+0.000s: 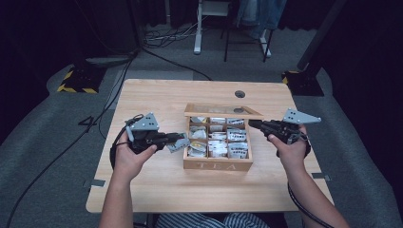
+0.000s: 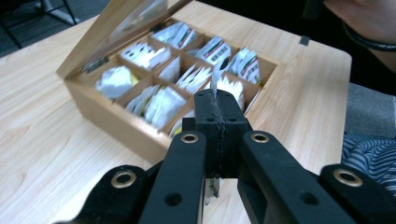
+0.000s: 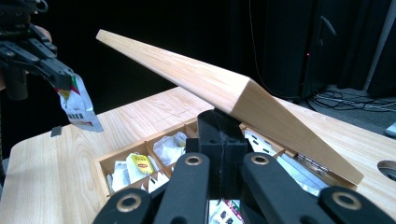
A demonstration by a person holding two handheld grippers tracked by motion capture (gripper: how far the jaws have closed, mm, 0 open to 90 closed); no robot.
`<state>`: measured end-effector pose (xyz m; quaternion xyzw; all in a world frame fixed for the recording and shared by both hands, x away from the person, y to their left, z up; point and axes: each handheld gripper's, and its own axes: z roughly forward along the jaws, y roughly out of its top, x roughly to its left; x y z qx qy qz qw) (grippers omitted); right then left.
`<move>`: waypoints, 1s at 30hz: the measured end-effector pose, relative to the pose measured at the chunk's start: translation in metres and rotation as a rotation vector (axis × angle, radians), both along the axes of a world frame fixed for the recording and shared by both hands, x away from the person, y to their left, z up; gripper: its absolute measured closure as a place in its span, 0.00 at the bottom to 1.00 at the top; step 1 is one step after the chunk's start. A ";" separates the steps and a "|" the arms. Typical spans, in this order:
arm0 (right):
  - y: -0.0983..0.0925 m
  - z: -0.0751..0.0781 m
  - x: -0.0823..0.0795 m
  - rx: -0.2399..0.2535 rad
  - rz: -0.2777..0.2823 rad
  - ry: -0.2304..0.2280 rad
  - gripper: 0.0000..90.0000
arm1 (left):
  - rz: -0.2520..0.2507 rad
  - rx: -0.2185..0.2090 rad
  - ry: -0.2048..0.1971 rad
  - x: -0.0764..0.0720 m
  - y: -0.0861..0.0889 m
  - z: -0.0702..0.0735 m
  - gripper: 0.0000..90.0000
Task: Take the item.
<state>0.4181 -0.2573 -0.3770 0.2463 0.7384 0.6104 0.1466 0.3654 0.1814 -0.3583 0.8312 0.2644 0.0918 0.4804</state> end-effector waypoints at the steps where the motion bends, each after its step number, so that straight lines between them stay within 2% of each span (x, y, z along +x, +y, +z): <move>1: 0.000 0.000 0.000 -0.001 -0.001 0.000 1.00 | 0.006 0.003 -0.001 0.000 0.003 -0.002 1.00; 5: 0.000 0.000 0.000 0.001 0.000 0.000 1.00 | 0.038 -0.028 0.004 -0.003 0.014 -0.006 1.00; 9: 0.001 0.000 0.000 0.000 -0.001 0.002 1.00 | 0.088 -0.012 -0.022 -0.006 0.024 -0.009 0.99; 11: 0.001 -0.001 0.000 -0.002 0.000 0.004 1.00 | 0.120 -0.004 -0.018 -0.009 0.026 -0.013 0.99; 14: 0.001 -0.001 0.000 -0.003 0.000 0.003 1.00 | 0.140 -0.005 -0.022 -0.012 0.032 -0.020 0.99; 21: 0.002 -0.001 0.000 -0.005 0.001 0.004 1.00 | 0.212 -0.053 0.003 -0.019 0.045 -0.046 0.99; 26: 0.004 -0.003 -0.001 -0.012 0.004 0.009 1.00 | 0.238 -0.040 0.025 -0.019 0.049 -0.058 0.99; 30: 0.004 -0.003 -0.001 -0.012 0.004 0.010 1.00 | 0.271 0.004 0.037 -0.019 0.049 -0.064 0.99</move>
